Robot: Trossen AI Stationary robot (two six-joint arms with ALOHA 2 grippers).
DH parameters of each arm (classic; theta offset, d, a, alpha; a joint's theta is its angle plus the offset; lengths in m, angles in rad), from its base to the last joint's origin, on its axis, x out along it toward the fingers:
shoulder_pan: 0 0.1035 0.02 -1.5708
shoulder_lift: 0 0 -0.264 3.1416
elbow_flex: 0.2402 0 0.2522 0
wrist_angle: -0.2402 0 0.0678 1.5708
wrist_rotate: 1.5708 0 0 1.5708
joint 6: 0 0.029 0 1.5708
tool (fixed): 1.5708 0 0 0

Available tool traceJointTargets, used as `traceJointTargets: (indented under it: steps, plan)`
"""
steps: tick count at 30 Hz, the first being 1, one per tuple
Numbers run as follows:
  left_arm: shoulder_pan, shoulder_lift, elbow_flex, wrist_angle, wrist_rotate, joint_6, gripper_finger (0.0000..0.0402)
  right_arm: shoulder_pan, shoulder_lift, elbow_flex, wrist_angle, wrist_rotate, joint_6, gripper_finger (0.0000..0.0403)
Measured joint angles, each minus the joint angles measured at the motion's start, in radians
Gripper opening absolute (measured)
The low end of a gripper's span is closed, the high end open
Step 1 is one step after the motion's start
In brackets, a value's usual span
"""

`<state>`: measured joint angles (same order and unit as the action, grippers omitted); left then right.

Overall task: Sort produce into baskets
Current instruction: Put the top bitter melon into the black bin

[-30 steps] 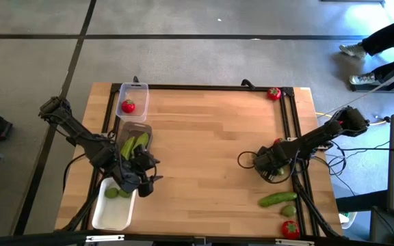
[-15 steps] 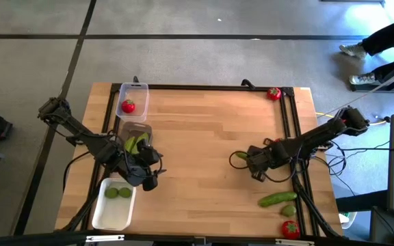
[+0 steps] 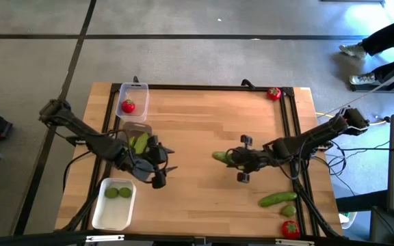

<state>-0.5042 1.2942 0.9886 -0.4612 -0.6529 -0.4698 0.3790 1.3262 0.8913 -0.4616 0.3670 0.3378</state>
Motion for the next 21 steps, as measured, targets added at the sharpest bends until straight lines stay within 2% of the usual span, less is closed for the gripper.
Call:
traceJointTargets:
  steps: [10, 21]
  plan:
    - [0.068, 0.071, 0.0, 0.249, 0.001, 0.19, 0.028, 0.0, 0.0, 0.0, 0.175, 0.113, -0.161, 0.0096]
    - [0.127, 0.176, 0.0, 0.589, 0.001, 0.404, 0.028, -0.01, 0.0, 0.0, 0.307, 0.149, -0.28, 0.0097]
